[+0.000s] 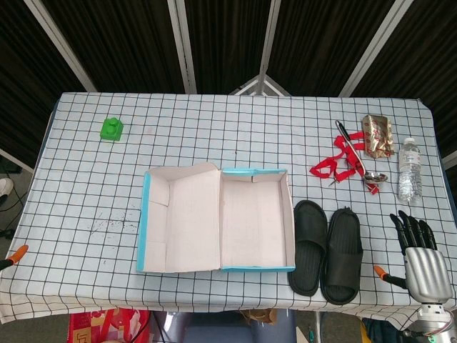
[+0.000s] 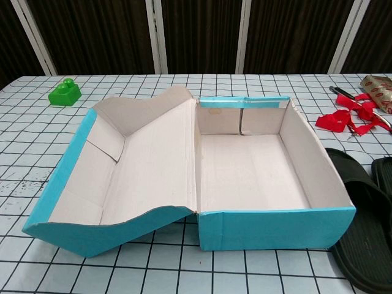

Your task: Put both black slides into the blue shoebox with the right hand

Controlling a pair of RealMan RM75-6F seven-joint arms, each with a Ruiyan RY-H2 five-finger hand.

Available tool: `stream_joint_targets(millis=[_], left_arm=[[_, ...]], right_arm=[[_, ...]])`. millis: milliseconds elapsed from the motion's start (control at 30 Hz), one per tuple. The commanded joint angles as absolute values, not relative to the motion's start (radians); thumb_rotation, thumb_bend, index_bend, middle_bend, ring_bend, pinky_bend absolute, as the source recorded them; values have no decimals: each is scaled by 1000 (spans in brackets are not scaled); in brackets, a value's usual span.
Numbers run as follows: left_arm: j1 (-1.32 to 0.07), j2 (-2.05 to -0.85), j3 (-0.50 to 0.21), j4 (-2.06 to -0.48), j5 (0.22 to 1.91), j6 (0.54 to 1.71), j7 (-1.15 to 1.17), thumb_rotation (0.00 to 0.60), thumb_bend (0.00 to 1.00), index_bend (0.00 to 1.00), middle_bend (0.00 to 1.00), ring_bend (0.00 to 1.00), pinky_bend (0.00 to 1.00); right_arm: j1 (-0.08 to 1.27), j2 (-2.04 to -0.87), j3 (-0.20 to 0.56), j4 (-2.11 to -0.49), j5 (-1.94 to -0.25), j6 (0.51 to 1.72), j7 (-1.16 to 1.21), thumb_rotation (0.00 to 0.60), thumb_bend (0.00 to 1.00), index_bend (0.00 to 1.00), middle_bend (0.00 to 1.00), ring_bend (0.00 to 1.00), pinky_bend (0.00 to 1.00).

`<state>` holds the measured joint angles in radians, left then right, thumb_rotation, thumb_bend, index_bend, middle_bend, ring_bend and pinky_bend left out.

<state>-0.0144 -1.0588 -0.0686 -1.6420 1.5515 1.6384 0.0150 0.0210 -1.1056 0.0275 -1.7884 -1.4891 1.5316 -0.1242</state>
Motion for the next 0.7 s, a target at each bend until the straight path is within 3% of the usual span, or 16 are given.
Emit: stream_joint_targets(millis=[33, 500, 700], left_arm=[[-15, -1058, -65, -1644, 1557, 1637, 17, 600, 193, 80, 0, 0, 61], [0, -1046, -74, -1636, 1554, 1672, -31, 600, 192, 80, 0, 0, 19], [-12, -1057, -77, -1623, 1549, 1652, -34, 600, 177, 75, 0, 0, 0]], right_arm=[[20, -1104, 27, -1791, -1486, 1528, -126, 600, 128, 5, 23, 22, 29], [18, -1063, 23, -1844, -1449, 1485, -96, 600, 128, 5, 22, 17, 28], [97, -973, 39, -1935, -1332, 1305, -123, 600, 127, 4, 22, 5, 29]])
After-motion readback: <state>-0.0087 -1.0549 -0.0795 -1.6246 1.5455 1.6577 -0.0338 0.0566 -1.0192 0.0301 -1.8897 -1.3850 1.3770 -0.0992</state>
